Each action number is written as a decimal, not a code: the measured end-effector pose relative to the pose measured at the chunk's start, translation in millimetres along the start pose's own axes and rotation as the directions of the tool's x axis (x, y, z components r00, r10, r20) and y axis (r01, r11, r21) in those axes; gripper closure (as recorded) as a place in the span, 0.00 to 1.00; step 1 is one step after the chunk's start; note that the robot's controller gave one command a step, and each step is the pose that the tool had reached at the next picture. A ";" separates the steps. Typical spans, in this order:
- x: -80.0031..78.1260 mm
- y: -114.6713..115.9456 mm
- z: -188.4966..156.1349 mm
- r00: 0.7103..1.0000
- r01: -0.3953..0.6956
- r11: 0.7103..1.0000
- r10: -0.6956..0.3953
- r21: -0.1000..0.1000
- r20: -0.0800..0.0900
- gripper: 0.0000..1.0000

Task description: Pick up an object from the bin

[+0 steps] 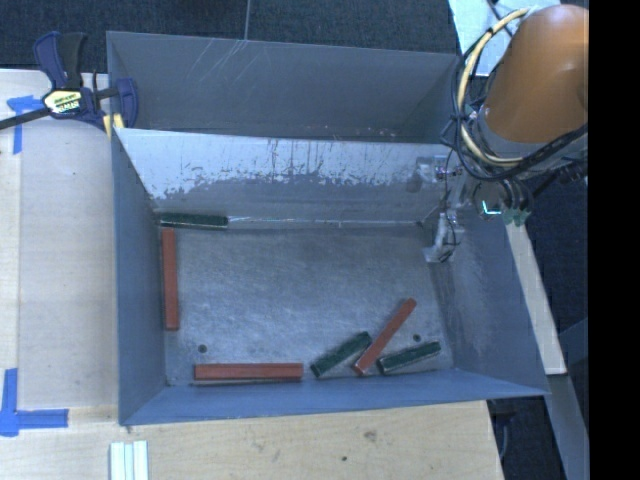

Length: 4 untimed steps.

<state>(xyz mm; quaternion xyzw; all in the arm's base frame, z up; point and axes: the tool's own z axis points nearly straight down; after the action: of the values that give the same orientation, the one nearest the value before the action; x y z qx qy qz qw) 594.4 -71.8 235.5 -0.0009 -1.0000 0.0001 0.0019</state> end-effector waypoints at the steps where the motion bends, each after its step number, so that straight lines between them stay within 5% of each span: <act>1: 48.9 11.5 137.9 0.986 0.169 0.986 -0.169 -0.001 -0.002 0.00; 2: 106.1 12.0 164.7 0.935 0.354 0.935 -0.354 0.005 0.013 0.00; 3: 106.1 12.1 163.8 0.934 0.356 0.934 -0.356 0.005 0.011 1.00; 4: 105.6 12.5 164.5 0.934 0.357 0.934 -0.357 0.005 0.014 0.00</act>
Offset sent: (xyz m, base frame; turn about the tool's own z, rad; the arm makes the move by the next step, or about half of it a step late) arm -0.0473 0.0112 -0.1338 -0.1690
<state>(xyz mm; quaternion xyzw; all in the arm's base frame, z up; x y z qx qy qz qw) 488.2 -59.1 71.4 0.1804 -0.9836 0.0010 -0.0055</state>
